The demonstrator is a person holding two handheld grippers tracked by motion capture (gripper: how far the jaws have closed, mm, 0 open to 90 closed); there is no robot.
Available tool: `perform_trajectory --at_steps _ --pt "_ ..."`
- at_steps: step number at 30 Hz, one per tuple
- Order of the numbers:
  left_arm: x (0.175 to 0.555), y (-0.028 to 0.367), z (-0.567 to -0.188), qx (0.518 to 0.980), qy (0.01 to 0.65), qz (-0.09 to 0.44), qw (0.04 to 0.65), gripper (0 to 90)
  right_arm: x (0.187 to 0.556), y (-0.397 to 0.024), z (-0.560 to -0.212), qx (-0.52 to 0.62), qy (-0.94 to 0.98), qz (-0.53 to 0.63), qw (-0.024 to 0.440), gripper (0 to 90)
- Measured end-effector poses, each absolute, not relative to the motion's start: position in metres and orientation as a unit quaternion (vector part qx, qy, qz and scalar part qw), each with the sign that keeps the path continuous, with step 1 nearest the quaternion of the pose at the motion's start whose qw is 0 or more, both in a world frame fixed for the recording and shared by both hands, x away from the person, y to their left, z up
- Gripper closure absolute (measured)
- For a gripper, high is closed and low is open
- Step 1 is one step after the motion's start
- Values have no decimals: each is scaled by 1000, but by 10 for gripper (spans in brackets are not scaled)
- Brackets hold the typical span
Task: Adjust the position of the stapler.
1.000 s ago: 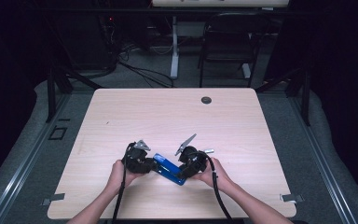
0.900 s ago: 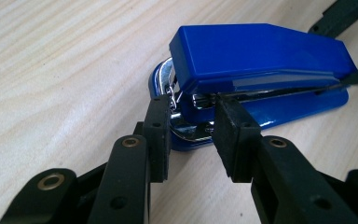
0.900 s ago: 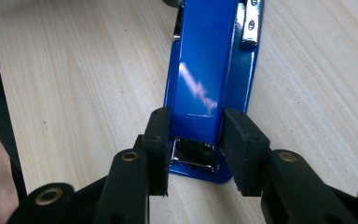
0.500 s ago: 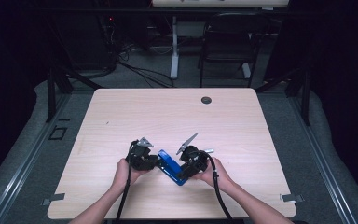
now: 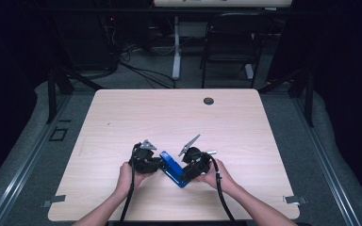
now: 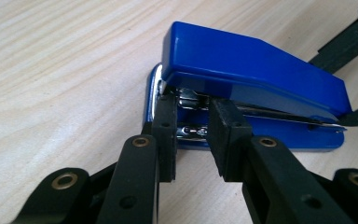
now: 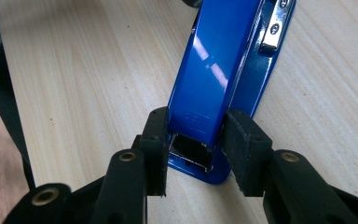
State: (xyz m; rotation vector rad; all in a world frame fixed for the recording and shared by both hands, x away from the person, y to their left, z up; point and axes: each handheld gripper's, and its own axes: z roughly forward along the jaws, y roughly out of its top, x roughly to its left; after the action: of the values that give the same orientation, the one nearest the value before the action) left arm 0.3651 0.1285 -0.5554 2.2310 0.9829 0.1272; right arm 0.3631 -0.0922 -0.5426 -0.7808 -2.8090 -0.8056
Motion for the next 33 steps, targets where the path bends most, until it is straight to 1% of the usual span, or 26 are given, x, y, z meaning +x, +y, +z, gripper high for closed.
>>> perform_trajectory --at_steps 9,14,15,27,29,31,32,33 --pt "371 130 -556 857 378 40 349 740 359 -89 -543 -263 -924 -269 66 613" --pt "375 135 -559 848 384 12 366 746 359 -89 -544 -269 -920 -275 77 612" --pt "375 136 -559 846 386 11 369 747 359 -88 -544 -269 -919 -277 83 612" --pt "379 137 -558 847 386 15 365 759 352 -77 -547 -272 -915 -287 86 609" --pt "380 136 -559 846 387 17 365 763 350 -74 -549 -269 -914 -291 91 628" --pt "381 136 -559 844 389 14 368 766 347 -69 -548 -265 -917 -287 77 643" --pt "381 136 -559 845 390 16 366 767 346 -67 -549 -263 -916 -290 83 641" --pt "381 136 -559 846 388 17 365 765 346 -66 -550 -265 -916 -291 79 641"
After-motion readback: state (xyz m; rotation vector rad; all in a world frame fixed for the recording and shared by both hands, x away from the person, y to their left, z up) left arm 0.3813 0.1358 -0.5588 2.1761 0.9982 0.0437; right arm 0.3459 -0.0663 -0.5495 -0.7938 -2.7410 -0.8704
